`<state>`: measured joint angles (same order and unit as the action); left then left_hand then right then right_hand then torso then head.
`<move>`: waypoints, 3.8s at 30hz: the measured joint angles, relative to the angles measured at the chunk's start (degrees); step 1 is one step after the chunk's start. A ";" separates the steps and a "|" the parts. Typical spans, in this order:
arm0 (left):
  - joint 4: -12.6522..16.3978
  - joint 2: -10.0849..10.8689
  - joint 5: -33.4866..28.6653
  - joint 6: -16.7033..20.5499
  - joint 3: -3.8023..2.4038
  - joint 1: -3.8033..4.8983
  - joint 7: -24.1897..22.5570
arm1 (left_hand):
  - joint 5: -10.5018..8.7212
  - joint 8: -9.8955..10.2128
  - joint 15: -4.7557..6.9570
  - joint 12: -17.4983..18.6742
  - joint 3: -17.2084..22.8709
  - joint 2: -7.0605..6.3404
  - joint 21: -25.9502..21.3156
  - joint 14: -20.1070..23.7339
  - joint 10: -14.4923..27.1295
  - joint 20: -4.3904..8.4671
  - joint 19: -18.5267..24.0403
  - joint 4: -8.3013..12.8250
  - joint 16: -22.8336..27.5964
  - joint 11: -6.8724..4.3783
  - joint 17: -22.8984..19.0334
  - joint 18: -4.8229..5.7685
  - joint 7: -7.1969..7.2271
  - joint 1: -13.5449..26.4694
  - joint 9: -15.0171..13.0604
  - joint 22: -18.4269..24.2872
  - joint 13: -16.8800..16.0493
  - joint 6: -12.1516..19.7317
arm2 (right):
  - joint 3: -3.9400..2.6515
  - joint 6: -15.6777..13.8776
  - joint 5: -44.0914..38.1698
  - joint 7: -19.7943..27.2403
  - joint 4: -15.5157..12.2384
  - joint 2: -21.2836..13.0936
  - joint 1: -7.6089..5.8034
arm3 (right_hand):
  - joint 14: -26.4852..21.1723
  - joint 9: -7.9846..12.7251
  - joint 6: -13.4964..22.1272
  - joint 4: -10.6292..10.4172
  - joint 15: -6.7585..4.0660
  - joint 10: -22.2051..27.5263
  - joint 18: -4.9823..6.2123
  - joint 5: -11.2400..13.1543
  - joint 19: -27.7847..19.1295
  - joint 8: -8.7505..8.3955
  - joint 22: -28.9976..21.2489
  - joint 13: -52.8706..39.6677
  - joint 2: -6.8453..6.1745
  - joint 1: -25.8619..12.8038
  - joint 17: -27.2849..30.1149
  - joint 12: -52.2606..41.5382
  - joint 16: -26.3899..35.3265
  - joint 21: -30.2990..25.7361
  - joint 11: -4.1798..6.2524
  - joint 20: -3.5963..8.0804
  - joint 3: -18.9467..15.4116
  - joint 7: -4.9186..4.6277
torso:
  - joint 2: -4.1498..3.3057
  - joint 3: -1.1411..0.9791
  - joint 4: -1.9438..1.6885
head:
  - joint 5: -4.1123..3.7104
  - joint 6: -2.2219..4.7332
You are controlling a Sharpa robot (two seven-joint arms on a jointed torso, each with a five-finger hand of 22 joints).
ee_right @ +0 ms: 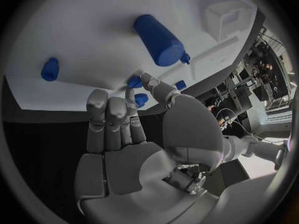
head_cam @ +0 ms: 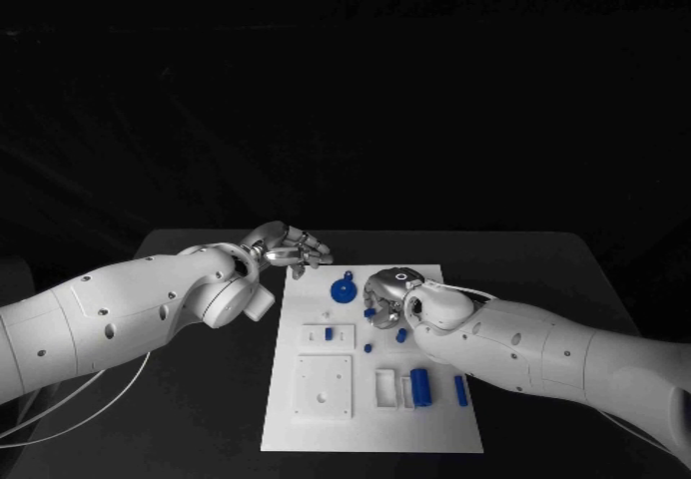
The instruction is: Assemble the parts on the task board
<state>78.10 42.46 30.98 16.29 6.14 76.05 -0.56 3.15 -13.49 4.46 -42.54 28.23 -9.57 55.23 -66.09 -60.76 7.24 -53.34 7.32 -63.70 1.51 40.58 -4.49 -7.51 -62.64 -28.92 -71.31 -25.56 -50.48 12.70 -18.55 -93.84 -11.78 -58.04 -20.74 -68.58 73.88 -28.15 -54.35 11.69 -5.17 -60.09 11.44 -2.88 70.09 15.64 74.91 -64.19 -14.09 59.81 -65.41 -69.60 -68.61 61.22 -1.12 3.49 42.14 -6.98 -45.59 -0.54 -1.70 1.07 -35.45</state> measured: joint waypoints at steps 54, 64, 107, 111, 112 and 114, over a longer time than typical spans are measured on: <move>0.24 0.63 0.00 -0.06 0.00 0.00 0.39 | 0.00 0.00 0.01 0.22 0.00 0.23 0.00 -0.24 -0.09 0.01 -0.21 0.00 0.00 0.09 0.20 -0.06 0.04 -0.23 0.01 -0.13 0.00 0.15 | 0.06 -1.59 -0.30 0.98 -0.80 -1.24 0.56 | -0.29 0.81 0.37 0.17 0.07 0.52 -0.02 0.00 -0.48 0.27 0.00 -0.08 0.60 1.24 -0.53 0.00 0.32 -0.04 -0.11 0.29 1.44 0.02 | 0.09 -0.01 0.14 | 0.11 -0.59; 0.23 0.54 0.00 -0.06 0.01 0.00 0.42 | 0.00 0.00 -0.08 0.22 0.00 0.23 0.00 -0.32 -0.09 0.01 -0.21 0.00 0.00 0.09 0.26 -0.06 0.04 -0.23 -0.01 -0.13 -0.05 0.15 | -0.06 -0.66 -0.35 1.22 0.08 -0.57 0.42 | -0.20 0.31 -1.70 0.41 -0.26 0.18 -0.03 0.00 -0.33 1.23 0.04 0.10 1.83 0.58 -0.59 -0.24 0.32 0.00 0.62 0.24 1.19 0.69 | 0.08 -0.01 0.07 | -0.03 -0.61; -0.01 0.78 0.00 -0.20 0.14 0.01 0.68 | 0.00 0.00 -0.09 0.22 -0.19 0.46 0.00 -0.31 -0.02 -0.10 -0.11 -0.19 0.16 0.02 0.48 -0.16 0.05 -0.46 -0.09 -0.28 -0.08 0.16 | -0.38 -2.86 -2.29 -0.43 -4.24 -3.79 0.74 | 0.88 0.02 -3.81 0.78 -1.48 -1.16 -0.02 0.06 -0.08 2.62 0.02 0.45 5.40 -0.93 -0.63 -0.23 0.32 0.68 1.94 0.08 2.26 2.34 | 0.10 0.03 0.08 | -0.26 -0.21; -0.09 0.64 0.00 -0.67 0.33 0.01 1.02 | 0.00 0.00 -0.10 0.22 -0.33 1.07 -0.22 -0.31 -0.01 -0.10 -0.11 -0.64 0.23 0.02 0.66 -0.12 0.05 0.15 -0.19 -0.34 -0.15 0.16 | -0.84 -3.66 -2.20 -0.75 -5.13 -4.36 0.57 | 0.94 0.03 -3.93 0.58 -1.53 -1.16 -0.02 0.06 0.00 2.61 0.02 0.51 5.40 -0.93 -0.62 -0.23 0.32 0.68 1.94 -0.01 2.47 2.45 | 0.09 0.01 0.08 | -0.26 -0.03; -0.10 0.63 0.00 -0.82 0.36 0.01 1.13 | 0.00 0.00 -0.09 0.22 -0.33 1.07 -0.22 -0.31 -0.01 -0.10 -0.11 -0.64 0.23 0.02 0.67 -0.12 0.05 0.15 -0.19 -0.34 -0.15 0.16 | -0.93 -3.80 -2.19 -0.82 -5.40 -4.52 0.50 | 0.94 0.03 -4.07 0.66 -1.52 -1.16 -0.02 0.06 0.01 2.61 0.02 0.50 5.40 -0.93 -0.62 -0.22 0.32 0.68 1.94 -0.01 2.56 2.45 | 0.09 -0.01 0.09 | -0.24 0.01; -0.11 0.62 -0.02 -1.22 0.38 0.01 1.41 | 0.00 0.00 -0.10 0.22 -0.66 1.31 -0.22 -0.31 -0.01 -0.10 -0.11 -0.97 0.47 0.01 0.74 -0.10 0.05 0.39 -0.29 -0.36 -0.15 0.16 | -1.14 -4.11 -2.17 -0.99 -5.99 -4.82 0.37 | 0.95 0.04 -4.09 0.72 -1.52 -1.16 -0.01 0.06 0.01 2.60 0.02 0.50 5.40 -0.93 -0.62 -0.22 0.32 0.68 1.94 -0.02 2.62 2.45 | 0.09 -0.01 0.10 | -0.22 0.05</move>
<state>77.98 43.07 30.96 15.07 6.52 76.06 0.85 3.15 -13.49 4.36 -42.33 27.57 -8.27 55.01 -66.40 -60.78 7.14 -53.45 6.35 -63.23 1.52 41.32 -4.59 -7.46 -62.25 -29.21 -71.67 -25.71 -50.31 11.56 -22.66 -96.01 -12.77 -64.03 -25.57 -68.21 74.83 -28.11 -58.44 12.41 -6.69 -61.25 11.43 -2.83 70.10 18.24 74.92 -63.69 -8.69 58.89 -66.03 -69.82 -68.30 61.90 0.82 3.47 44.77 -4.53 -45.49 -0.54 -1.60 0.85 -35.40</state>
